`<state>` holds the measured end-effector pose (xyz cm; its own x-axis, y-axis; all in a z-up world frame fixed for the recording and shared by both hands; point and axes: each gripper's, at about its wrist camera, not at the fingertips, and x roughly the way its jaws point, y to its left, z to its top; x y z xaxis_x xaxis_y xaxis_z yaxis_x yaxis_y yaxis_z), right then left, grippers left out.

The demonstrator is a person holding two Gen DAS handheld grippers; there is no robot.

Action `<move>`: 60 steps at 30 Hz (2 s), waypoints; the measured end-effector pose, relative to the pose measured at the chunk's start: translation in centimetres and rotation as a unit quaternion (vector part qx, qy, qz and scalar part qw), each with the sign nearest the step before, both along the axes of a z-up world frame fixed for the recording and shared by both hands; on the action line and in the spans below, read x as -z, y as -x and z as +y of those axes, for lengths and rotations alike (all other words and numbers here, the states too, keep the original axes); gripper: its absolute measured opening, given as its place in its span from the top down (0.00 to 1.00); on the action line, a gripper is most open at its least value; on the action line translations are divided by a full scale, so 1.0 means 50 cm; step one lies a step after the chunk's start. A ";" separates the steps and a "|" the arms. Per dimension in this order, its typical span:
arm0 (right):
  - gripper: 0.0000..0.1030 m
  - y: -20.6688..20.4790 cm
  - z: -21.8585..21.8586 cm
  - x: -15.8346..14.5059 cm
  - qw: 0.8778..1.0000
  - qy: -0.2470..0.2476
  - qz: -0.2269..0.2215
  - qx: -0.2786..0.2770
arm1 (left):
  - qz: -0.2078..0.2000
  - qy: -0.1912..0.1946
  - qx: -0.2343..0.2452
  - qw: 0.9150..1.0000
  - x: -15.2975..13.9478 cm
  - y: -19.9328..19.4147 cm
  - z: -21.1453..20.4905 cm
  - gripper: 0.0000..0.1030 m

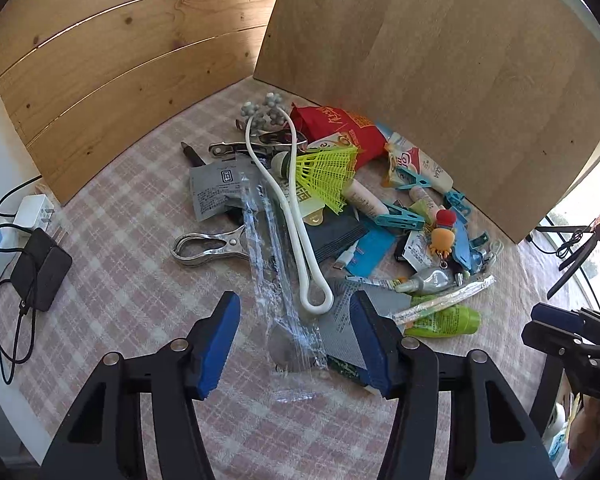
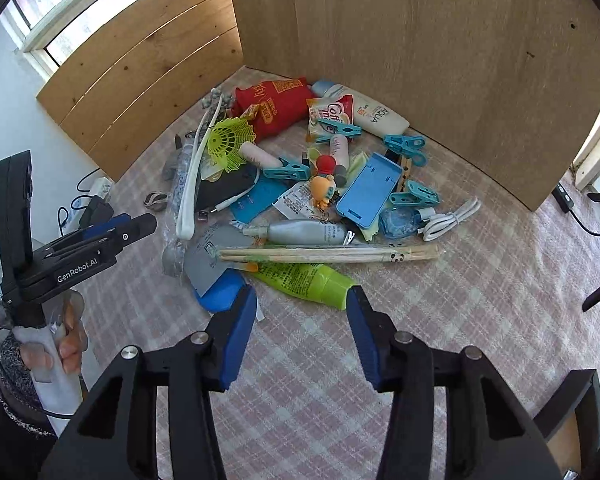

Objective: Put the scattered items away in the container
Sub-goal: 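Grasp the white cable with grey bead ends with the left tool while the right tool grasps it too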

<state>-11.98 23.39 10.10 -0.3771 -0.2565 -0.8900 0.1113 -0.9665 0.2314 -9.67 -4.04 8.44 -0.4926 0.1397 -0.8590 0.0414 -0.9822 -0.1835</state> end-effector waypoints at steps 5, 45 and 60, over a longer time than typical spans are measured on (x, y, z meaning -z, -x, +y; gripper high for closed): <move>0.61 0.037 0.006 0.017 1.000 0.008 -0.016 0.015 | -0.001 0.009 0.007 1.000 -0.001 0.093 -0.007 0.53; 0.62 0.266 -0.201 0.052 0.986 0.145 -0.080 -0.031 | -0.038 -0.028 0.065 0.997 0.060 0.108 -0.013 0.80; 0.94 0.244 -0.220 0.034 0.979 0.187 -0.078 -0.006 | -0.004 -0.052 0.084 0.995 -0.003 0.024 0.001 0.93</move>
